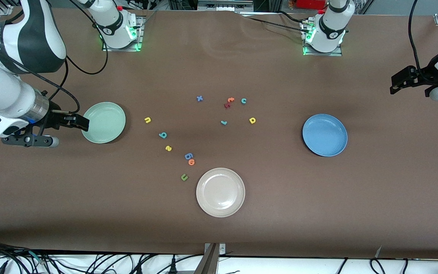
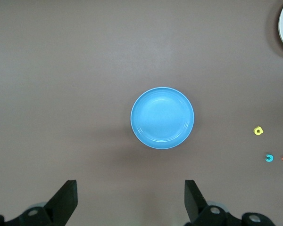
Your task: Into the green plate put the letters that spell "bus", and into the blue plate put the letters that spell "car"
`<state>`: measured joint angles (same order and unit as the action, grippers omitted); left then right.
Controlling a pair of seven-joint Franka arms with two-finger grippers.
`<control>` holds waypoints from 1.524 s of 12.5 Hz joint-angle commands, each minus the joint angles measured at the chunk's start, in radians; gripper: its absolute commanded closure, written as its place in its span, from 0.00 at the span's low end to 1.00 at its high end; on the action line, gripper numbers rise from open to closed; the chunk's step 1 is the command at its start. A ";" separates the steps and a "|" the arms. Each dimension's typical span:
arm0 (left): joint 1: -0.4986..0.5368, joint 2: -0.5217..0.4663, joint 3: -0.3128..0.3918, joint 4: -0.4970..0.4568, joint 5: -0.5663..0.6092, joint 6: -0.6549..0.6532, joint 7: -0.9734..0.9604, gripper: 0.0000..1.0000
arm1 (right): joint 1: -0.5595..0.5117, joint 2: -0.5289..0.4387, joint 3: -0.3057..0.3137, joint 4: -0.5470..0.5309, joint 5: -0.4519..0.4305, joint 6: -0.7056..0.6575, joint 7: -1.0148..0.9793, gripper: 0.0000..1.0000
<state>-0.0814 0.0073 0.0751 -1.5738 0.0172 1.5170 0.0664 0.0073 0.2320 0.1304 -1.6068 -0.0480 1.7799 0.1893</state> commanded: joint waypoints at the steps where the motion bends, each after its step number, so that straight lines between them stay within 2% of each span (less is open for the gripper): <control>1: 0.003 -0.001 0.000 0.001 -0.025 -0.009 0.024 0.00 | -0.003 -0.007 0.002 -0.004 -0.001 -0.008 0.009 0.00; 9: 0.002 0.002 0.000 0.001 -0.025 -0.011 0.030 0.00 | 0.002 0.010 0.008 -0.002 0.011 0.021 0.010 0.00; 14: 0.002 0.011 0.000 0.001 -0.025 -0.011 0.030 0.00 | 0.098 0.046 0.008 -0.007 0.010 0.064 0.185 0.01; 19: 0.000 0.017 0.000 0.001 -0.025 -0.011 0.024 0.00 | 0.161 0.072 0.008 -0.097 0.004 0.147 0.226 0.01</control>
<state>-0.0832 0.0232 0.0739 -1.5738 0.0172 1.5141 0.0720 0.1540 0.3135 0.1405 -1.6530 -0.0461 1.8824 0.3984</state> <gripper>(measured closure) 0.000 0.004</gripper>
